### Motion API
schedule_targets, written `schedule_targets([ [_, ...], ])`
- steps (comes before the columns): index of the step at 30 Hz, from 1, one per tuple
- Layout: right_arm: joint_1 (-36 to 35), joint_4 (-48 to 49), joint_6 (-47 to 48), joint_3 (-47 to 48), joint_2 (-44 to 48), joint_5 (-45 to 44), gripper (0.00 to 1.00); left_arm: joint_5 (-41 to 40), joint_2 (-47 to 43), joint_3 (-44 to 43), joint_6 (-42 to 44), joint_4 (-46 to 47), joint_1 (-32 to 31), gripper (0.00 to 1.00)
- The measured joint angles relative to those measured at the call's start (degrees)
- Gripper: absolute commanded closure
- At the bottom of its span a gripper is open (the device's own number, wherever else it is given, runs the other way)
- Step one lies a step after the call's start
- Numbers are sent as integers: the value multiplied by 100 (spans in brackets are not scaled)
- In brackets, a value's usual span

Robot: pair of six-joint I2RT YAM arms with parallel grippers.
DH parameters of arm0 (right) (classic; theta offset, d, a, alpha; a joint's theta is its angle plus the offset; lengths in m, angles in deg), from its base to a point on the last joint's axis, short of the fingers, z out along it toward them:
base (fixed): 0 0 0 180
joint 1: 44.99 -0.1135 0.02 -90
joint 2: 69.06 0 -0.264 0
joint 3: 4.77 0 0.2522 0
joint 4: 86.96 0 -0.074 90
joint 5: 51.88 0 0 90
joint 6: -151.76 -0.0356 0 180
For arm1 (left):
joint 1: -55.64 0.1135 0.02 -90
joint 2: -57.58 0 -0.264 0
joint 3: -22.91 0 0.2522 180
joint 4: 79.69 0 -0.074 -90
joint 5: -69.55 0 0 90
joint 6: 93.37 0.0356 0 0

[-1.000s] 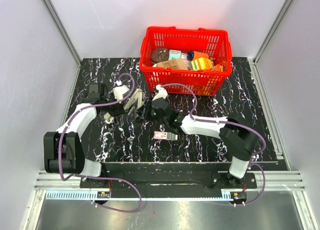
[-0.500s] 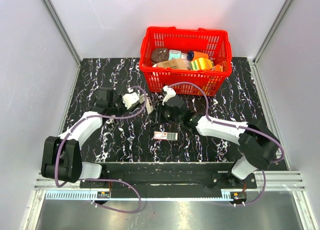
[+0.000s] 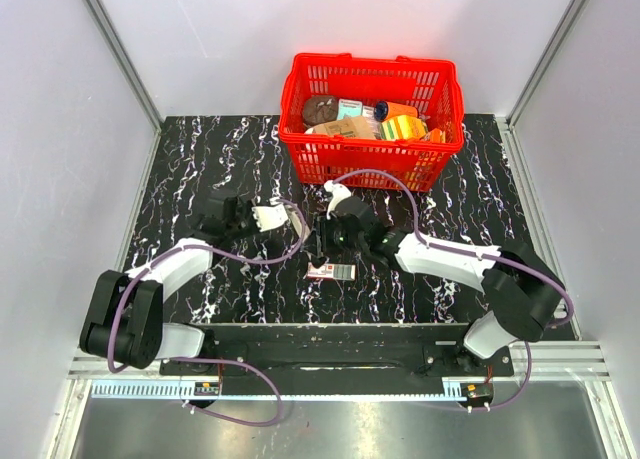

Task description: Unload the staples from the stapler

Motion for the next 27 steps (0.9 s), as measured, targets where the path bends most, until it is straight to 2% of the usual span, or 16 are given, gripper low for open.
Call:
schedule_targets([
  [8,4,-254,107,-48,208,-33,100,-417,-4,210,273,551,-291,100],
  [10,4,-278,109,-57,234,-44,100,-428,-13,179,140,448,-321,100],
  [12,7,-260,92,-57,251,-74,100,-345,-13,-44,-164,-46,-323,100],
  [17,55,42,-37,17,310,-284,100,361,-129,-640,-1174,-1224,-284,100],
  [21,59,68,-125,254,269,-442,100,1283,-313,-883,-1926,-2013,-269,93],
  [27,52,55,-201,680,-138,-494,100,2258,-321,-1355,-2433,-2653,-256,86],
])
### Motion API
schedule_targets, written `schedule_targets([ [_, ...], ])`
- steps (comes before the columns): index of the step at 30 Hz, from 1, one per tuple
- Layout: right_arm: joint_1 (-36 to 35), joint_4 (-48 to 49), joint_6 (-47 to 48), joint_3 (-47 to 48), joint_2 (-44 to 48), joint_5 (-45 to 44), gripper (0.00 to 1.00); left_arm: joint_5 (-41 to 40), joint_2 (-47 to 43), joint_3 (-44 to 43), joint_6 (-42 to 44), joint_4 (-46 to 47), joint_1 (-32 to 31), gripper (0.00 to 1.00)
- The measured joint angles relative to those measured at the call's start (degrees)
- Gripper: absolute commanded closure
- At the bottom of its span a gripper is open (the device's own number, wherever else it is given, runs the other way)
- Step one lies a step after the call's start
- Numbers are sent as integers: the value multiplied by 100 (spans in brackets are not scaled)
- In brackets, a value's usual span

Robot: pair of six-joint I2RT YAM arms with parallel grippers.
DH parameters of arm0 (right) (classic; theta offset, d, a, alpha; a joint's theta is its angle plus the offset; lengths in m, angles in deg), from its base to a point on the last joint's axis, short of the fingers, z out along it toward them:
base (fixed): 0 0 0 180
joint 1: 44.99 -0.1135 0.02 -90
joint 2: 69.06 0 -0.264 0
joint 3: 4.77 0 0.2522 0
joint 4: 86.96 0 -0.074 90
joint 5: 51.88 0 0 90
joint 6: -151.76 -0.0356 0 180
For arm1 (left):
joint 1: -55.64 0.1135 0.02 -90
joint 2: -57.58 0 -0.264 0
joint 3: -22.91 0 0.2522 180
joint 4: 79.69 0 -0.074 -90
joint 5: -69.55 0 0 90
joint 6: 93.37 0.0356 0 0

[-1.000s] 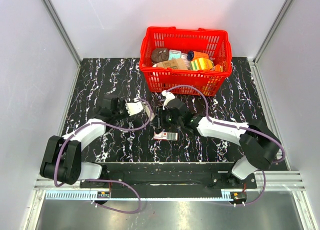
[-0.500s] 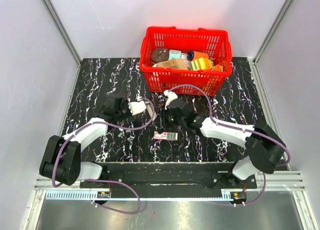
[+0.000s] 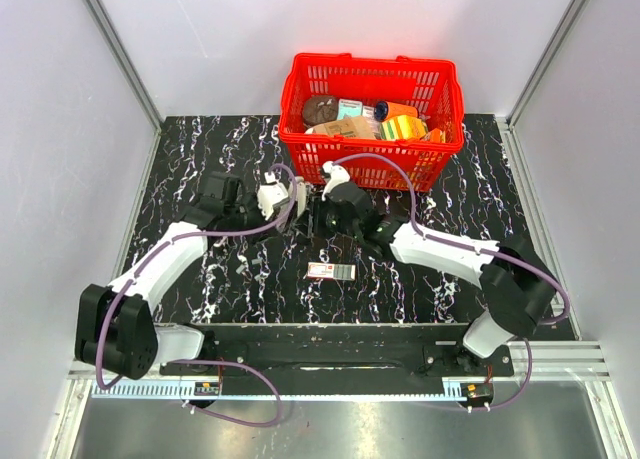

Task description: Unload the staples from the stapler

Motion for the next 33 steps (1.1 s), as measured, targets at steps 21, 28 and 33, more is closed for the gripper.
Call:
schedule_targets([
  [21,39,-1071,1051,1283,-929,-809,100,1296,184,-1141,-33,-1967,1906,31],
  [28,20,-1303,1672,2223,-1967,-811,100,1486,376,-1451,278,-2627,2881,30],
  [33,-4,-1510,1961,3032,-2809,-931,100,1423,535,-1451,621,-3093,3023,30],
])
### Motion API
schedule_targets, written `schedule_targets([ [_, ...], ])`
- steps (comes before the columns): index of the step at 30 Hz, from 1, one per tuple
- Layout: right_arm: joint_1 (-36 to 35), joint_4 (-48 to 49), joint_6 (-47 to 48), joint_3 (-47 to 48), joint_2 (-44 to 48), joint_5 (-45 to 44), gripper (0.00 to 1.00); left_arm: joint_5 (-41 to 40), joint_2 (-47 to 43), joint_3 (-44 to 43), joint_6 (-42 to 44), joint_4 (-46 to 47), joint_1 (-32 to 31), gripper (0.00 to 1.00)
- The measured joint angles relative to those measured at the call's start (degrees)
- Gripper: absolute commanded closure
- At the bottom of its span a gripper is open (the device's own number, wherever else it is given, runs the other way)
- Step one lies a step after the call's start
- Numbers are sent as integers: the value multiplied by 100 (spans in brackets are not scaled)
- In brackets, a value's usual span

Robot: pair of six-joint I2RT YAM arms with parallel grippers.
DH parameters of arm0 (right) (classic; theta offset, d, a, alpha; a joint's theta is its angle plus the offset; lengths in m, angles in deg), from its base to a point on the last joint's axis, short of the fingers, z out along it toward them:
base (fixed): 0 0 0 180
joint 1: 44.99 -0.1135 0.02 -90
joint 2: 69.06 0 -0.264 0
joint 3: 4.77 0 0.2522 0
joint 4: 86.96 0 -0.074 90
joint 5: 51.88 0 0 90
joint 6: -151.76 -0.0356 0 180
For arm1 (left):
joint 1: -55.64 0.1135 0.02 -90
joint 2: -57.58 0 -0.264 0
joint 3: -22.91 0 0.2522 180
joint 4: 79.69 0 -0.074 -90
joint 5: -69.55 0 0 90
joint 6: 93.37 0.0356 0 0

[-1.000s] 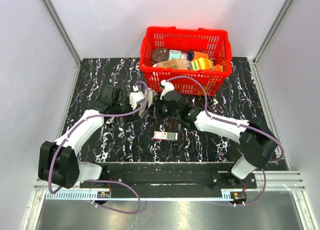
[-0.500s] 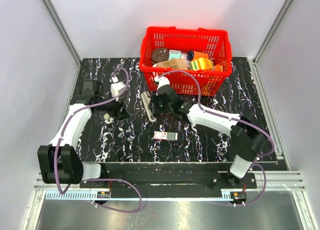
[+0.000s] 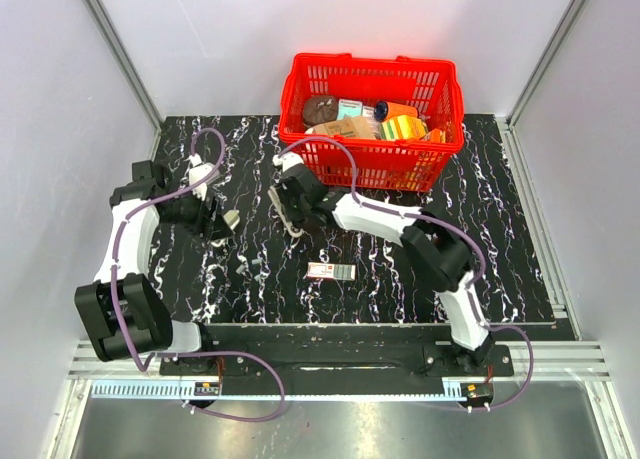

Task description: Unload the staples from the stapler

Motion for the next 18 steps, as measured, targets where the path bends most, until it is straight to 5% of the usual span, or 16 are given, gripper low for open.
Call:
schedule_targets([
  [6,-11,-245,334,769,-807,-190,100,-184,0,2,380,-199,66,28],
  [8,-11,-328,455,1047,-1058,-262,99,-216,0,7,433,-203,107,20],
  [13,-11,-389,680,1231,-1222,-374,31,-260,28,96,656,-256,129,21],
  [18,-11,-133,881,1049,-1093,-389,13,-452,87,273,774,-278,133,21],
])
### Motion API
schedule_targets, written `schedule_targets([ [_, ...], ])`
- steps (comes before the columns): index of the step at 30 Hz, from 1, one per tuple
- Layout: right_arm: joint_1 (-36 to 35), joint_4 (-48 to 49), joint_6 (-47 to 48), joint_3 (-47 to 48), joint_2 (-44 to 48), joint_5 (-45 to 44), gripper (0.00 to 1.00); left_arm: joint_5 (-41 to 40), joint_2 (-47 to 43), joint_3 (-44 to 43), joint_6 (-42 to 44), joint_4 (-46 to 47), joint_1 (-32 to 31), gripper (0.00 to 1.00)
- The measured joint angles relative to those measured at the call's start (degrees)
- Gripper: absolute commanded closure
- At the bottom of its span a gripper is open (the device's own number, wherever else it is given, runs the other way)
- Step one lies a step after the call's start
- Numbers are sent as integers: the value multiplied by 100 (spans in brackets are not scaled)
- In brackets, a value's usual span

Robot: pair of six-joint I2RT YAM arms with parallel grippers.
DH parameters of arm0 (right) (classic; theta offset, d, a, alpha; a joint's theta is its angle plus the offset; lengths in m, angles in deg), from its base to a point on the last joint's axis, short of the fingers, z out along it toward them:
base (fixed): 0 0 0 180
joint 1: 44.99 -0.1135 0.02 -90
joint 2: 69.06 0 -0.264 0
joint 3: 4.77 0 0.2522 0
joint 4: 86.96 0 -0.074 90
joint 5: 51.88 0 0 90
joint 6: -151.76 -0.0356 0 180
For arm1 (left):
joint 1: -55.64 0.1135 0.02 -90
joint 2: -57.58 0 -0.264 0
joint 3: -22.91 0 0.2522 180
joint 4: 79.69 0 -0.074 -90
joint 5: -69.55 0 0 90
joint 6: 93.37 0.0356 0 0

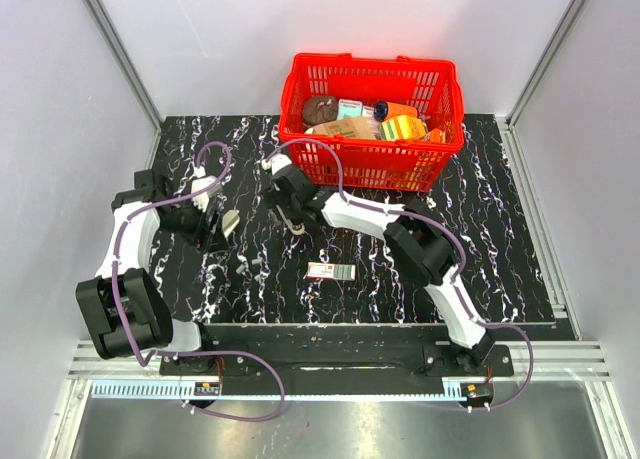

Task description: Unload the staples from the stapler

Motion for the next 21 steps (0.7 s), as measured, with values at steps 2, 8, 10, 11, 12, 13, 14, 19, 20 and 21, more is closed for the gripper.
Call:
schedule_targets([
  [2,0,63,90,-234,214,114,16,-70,0,74,22,-4,7,22],
  [8,0,461,190,-1187,1266,479,25,-214,2,240,111,66,-162,25],
  [10,0,649,166,-1615,1714,490,26,-398,2,385,90,234,-461,25],
  [11,0,708,151,-1755,1867,479,27,-481,4,457,70,308,-612,25],
  [12,0,833,116,-1945,2052,481,28,-599,9,546,50,411,-815,25],
  [13,0,920,81,-2118,2218,476,28,-678,20,605,33,483,-973,25],
  [14,0,1029,37,-2310,2389,476,30,-796,48,660,15,579,-1196,25],
  [19,0,1296,-184,-2992,2938,439,35,-1200,417,739,-4,1130,-1961,26],
  [20,0,1355,-240,-3099,2997,437,36,-1270,540,739,-7,1237,-2033,26],
  [21,2,1375,-264,-3174,3036,435,37,-1325,649,739,-4,1318,-2076,26],
])
